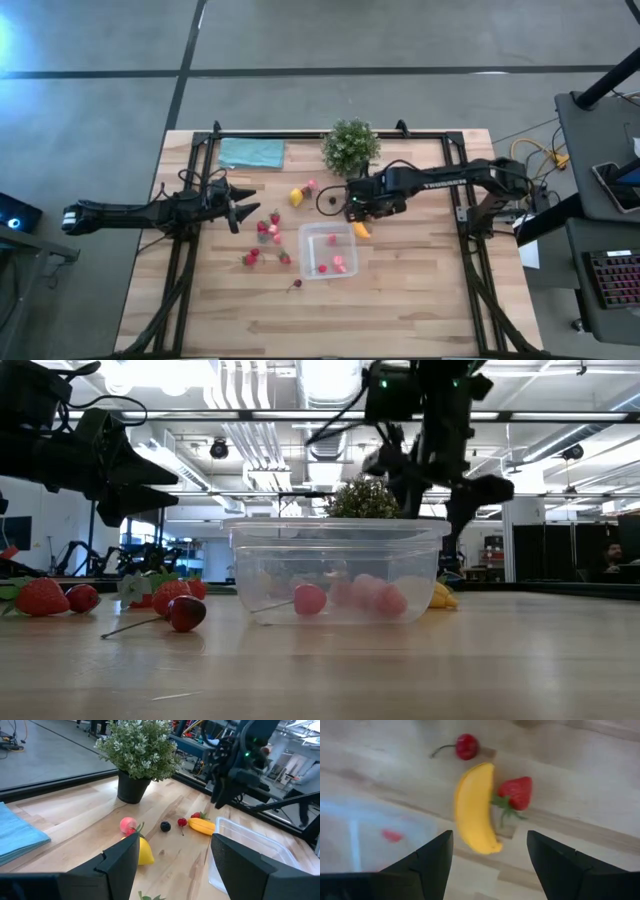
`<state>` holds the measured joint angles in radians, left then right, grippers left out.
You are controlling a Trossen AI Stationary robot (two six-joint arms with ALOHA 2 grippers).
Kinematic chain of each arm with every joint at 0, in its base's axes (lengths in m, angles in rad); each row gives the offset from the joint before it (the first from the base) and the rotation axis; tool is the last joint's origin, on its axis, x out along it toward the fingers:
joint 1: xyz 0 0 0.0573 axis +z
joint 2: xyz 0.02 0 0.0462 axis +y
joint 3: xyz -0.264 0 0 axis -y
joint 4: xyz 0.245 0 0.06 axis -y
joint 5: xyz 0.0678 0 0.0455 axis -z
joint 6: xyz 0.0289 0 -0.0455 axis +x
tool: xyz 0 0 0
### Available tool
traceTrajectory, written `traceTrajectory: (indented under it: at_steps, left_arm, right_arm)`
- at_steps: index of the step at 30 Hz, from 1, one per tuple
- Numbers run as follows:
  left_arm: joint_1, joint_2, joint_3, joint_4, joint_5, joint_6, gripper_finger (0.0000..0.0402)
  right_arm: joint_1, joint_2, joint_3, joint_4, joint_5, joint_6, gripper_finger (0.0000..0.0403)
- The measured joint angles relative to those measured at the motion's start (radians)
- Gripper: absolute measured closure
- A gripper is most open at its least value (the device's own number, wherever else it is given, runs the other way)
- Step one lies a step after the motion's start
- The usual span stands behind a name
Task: Pick and placing Produce into tupperware
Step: Put the red strawberry into the transparent bin
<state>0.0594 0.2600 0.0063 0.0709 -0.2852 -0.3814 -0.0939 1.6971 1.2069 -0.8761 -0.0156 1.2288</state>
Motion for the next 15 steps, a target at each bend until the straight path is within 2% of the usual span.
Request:
traceTrajectory:
  at_steps: [6,15]
  left_arm:
    - [0.000,0.001,0.000,0.000,0.000,0.000,0.0168]
    - [0.000,0.001,0.000,0.000,0.000,0.000,0.0168]
  right_arm:
    - [-0.001,0.001,-0.090,0.009,0.020,0.056,0.0160]
    - [0.000,0.005,-0.138,0.160,0.029,0.081,0.0166]
